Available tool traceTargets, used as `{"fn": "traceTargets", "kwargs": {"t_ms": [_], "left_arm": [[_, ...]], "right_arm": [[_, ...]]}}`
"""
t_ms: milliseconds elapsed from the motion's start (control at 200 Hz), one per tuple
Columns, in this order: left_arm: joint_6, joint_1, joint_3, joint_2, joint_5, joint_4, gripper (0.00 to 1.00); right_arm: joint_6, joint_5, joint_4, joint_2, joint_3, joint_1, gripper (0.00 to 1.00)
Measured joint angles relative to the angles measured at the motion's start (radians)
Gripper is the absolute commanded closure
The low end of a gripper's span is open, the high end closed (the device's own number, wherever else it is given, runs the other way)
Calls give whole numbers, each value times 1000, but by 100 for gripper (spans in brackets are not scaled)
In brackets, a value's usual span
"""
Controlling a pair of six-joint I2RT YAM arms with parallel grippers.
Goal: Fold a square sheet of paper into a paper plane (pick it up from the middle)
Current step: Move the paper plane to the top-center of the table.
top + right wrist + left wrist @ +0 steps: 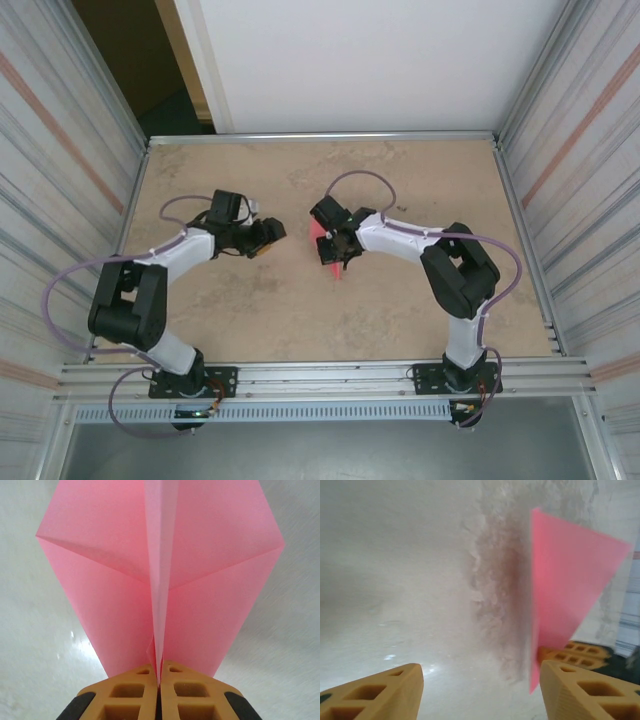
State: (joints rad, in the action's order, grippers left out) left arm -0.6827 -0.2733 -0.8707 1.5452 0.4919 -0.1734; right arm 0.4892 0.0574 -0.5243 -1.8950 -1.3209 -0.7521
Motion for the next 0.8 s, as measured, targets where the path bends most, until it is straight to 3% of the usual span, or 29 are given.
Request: {"fn": "traceTargets", "kwargs": {"t_ms": [160,366,797], "left_arm": [[29,12,34,-59,-67,-45,12],[52,11,73,-93,-114,-67,4],[59,11,80,-98,-127,-68,1]], "right_arm": [[0,22,-7,-45,-126,74,92],[-1,30,-35,-139,-218,139,91],[-3,18,-84,-230,-274,198,82]]}}
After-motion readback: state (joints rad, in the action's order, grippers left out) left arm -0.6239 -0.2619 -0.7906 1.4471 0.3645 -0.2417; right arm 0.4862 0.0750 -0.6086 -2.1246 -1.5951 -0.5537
